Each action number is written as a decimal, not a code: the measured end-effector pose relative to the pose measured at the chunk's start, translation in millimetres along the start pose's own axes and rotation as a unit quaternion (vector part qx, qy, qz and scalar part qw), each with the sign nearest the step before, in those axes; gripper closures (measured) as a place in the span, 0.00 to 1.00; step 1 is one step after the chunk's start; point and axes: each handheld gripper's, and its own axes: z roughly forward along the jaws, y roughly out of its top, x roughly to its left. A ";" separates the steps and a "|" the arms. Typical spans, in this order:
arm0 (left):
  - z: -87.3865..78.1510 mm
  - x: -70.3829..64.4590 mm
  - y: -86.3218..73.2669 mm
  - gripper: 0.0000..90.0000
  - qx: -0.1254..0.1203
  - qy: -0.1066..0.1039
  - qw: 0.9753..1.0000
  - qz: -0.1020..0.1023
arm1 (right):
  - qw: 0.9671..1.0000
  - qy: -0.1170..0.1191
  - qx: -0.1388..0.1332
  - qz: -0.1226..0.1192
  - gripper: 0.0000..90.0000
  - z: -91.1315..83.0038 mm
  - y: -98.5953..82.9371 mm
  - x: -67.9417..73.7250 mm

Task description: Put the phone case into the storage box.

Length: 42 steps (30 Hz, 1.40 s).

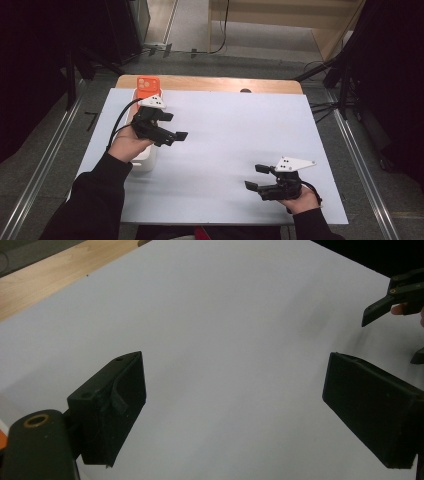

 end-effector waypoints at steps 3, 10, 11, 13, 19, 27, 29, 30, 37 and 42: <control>-1.7 -3.0 -3.8 0.12 -0.002 0.001 1.000 0.001 | 1.000 -0.001 0.000 0.001 0.27 0.2 0.0 -0.1; -3.1 -8.0 -16.8 0.11 -0.012 -0.009 1.000 0.004 | 1.000 -0.001 0.000 0.002 0.27 0.1 -0.1 0.2; -3.3 -8.6 -18.7 0.11 -0.010 -0.006 1.000 0.006 | 1.000 -0.001 0.000 0.002 0.27 0.1 -0.1 0.2; -4.3 -9.6 -22.7 0.11 -0.015 -0.010 1.000 0.005 | 1.000 -0.001 0.000 0.000 0.27 0.1 -0.1 0.2; -7.6 -13.6 -31.1 0.11 -0.022 -0.013 1.000 0.001 | 1.000 -0.001 0.000 0.001 0.27 0.3 0.1 0.4; -5.8 -20.9 -43.2 0.11 -0.021 -0.017 1.000 0.013 | 1.000 -0.002 0.000 0.002 0.27 -0.8 -0.4 -0.5; -5.9 -23.7 -46.0 0.11 -0.026 -0.017 0.999 0.012 | 1.000 -0.003 0.000 0.004 0.27 -0.9 -0.5 -0.3; -6.3 -24.5 -47.3 0.11 -0.027 -0.018 0.999 0.014 | 1.000 -0.003 0.000 0.004 0.27 -0.9 -0.5 -0.4; -9.0 -31.3 -56.5 0.11 -0.028 -0.023 0.999 0.022 | 1.000 -0.004 0.001 0.004 0.27 -1.0 -0.5 -0.4; -10.9 -36.3 -63.2 0.11 -0.028 -0.023 0.999 0.022 | 1.000 -0.004 0.002 0.002 0.27 -0.3 -0.6 -0.5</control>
